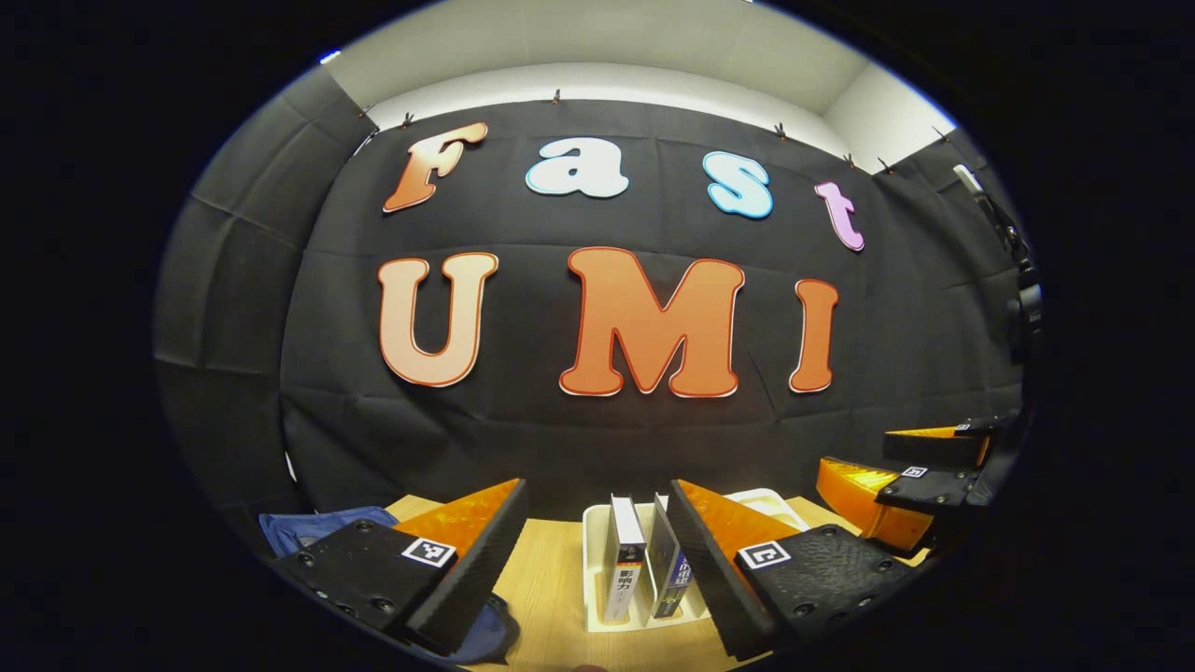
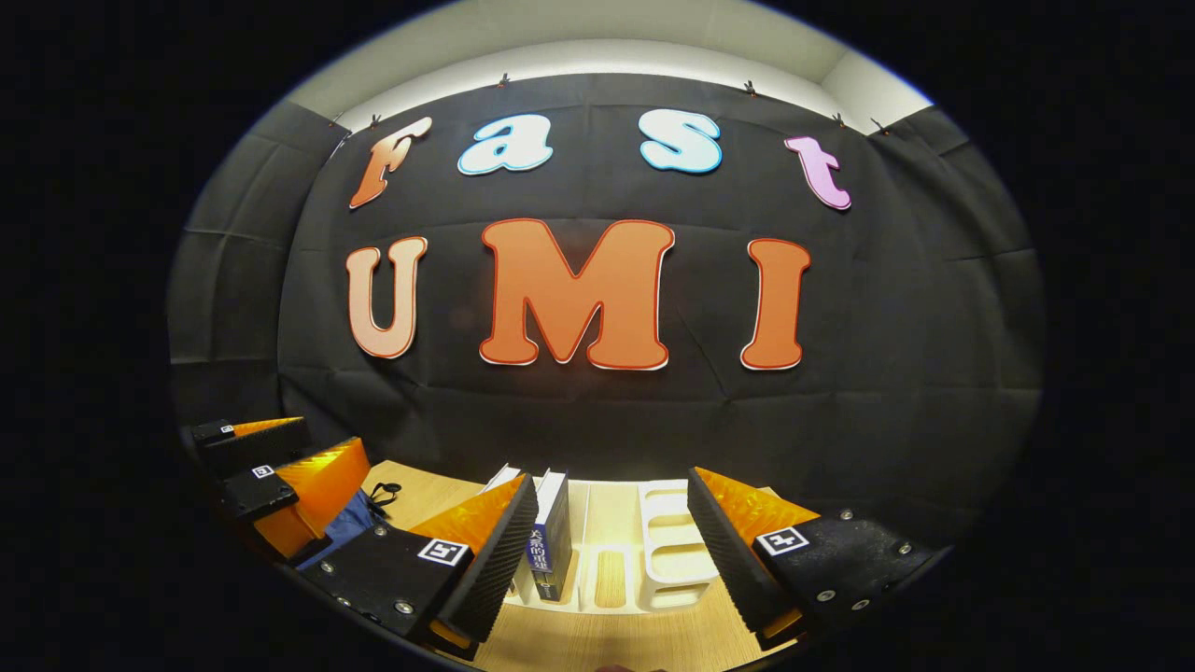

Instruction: Open the schoolbag, grab two books from the bookshelf and put them into the schoolbag.

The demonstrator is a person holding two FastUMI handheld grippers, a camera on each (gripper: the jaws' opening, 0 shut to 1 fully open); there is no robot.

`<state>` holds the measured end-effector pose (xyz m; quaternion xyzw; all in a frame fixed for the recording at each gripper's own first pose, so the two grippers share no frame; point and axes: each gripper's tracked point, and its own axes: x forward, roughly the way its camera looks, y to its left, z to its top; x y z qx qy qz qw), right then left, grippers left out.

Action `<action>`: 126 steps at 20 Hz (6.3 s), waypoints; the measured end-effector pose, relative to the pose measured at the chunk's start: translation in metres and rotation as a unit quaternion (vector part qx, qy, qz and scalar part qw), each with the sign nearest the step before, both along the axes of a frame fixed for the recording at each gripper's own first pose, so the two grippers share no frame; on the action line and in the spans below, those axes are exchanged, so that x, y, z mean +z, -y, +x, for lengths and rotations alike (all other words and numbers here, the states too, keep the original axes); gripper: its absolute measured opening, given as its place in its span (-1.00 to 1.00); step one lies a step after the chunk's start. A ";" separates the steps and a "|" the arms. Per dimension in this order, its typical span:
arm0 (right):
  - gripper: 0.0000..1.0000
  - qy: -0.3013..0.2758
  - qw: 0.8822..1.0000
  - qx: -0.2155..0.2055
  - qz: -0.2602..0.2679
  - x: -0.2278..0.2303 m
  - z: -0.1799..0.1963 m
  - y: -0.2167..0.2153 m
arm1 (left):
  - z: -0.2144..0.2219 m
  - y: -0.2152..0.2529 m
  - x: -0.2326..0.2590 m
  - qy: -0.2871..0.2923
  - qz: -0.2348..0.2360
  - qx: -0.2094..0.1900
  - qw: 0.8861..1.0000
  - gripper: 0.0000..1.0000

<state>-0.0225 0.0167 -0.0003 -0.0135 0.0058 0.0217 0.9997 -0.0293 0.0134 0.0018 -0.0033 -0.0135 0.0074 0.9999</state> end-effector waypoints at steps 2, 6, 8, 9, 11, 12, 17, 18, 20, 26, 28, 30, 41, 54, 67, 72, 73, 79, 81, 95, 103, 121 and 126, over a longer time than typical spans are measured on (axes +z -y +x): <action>0.92 -0.003 1.000 0.001 0.001 -0.002 0.000 0.000 | -0.002 -0.001 0.000 0.001 0.000 0.002 1.000 0.88; 0.92 -0.007 1.000 0.001 0.001 -0.005 0.000 -0.001 | -0.004 -0.004 0.001 0.004 -0.002 0.004 1.000 0.88; 0.92 -0.007 1.000 0.003 0.002 -0.005 0.000 -0.002 | -0.003 -0.007 0.001 0.005 -0.002 0.008 1.000 0.87; 0.92 -0.007 1.000 0.003 0.001 -0.005 0.000 -0.002 | -0.003 -0.009 0.001 0.006 -0.003 0.008 1.000 0.87; 0.92 -0.007 1.000 0.005 0.000 -0.006 0.002 -0.003 | -0.002 -0.007 0.001 0.009 -0.006 -0.001 1.000 0.87; 0.92 -0.008 1.000 0.004 -0.002 -0.007 0.002 -0.003 | -0.001 -0.009 0.002 0.011 -0.012 -0.003 1.000 0.87; 0.92 -0.012 1.000 0.003 -0.004 -0.009 0.005 -0.001 | 0.003 -0.028 0.001 0.013 -0.004 0.008 1.000 0.86; 0.92 -0.013 1.000 0.003 -0.006 -0.010 0.006 -0.001 | 0.004 -0.030 0.002 0.015 -0.002 0.007 1.000 0.87; 0.92 -0.015 1.000 0.004 -0.007 -0.013 0.006 -0.002 | 0.003 -0.037 -0.001 0.013 -0.002 0.012 1.000 0.84; 0.92 -0.028 1.000 0.010 -0.007 -0.024 0.011 -0.008 | 0.009 -0.050 -0.046 -0.055 -0.001 0.018 0.998 0.88; 0.92 -0.036 0.999 0.013 -0.006 -0.030 0.012 -0.010 | 0.008 -0.062 -0.077 -0.103 0.016 0.027 0.994 0.88; 0.92 -0.043 0.999 0.013 -0.007 -0.035 0.013 -0.010 | 0.006 -0.077 -0.111 -0.161 0.046 0.046 0.985 0.89; 0.92 -0.078 0.997 -0.025 -0.005 -0.066 0.020 0.026 | -0.052 -0.128 -0.283 -0.381 0.324 0.059 0.864 0.92; 0.92 -0.101 0.994 -0.036 -0.006 -0.084 0.024 0.037 | -0.066 -0.156 -0.345 -0.442 0.411 0.086 0.793 -0.05; 0.92 -0.126 0.990 0.064 -0.015 -0.078 0.046 -0.048 | -0.033 -0.177 -0.256 -0.459 0.208 0.050 0.862 -0.99; 0.92 -0.182 0.976 0.118 -0.018 -0.076 0.077 -0.110 | -0.021 -0.195 -0.202 -0.447 0.136 0.036 0.883 -0.99; 0.92 -0.196 0.973 0.122 -0.020 -0.079 0.084 -0.120 | -0.020 -0.200 -0.193 -0.445 0.121 0.035 0.887 -0.99; 0.92 -0.271 0.951 0.132 -0.074 -0.107 0.129 -0.170 | -0.007 -0.232 -0.138 -0.424 0.071 0.028 0.902 -0.99; 0.93 -0.303 0.941 0.121 -0.092 -0.119 0.144 -0.178 | -0.008 -0.239 -0.132 -0.422 0.058 0.022 0.904 -0.99; -0.05 -0.549 0.832 0.027 -0.079 -0.200 0.185 -0.168 | -0.016 -0.253 -0.126 -0.403 0.015 0.000 0.915 -0.99; -0.24 -0.559 0.827 0.040 -0.052 -0.178 0.171 -0.163 | -0.022 -0.255 -0.130 -0.398 -0.001 -0.007 0.918 -0.99; -0.26 -0.419 0.879 0.176 0.146 -0.002 0.072 -0.189 | -0.008 -0.273 -0.095 -0.408 -0.028 0.005 0.912 -0.99; -0.28 -0.459 0.834 0.219 0.214 -0.052 0.030 -0.250 | 0.000 -0.272 -0.089 -0.415 -0.032 0.004 0.909 -0.99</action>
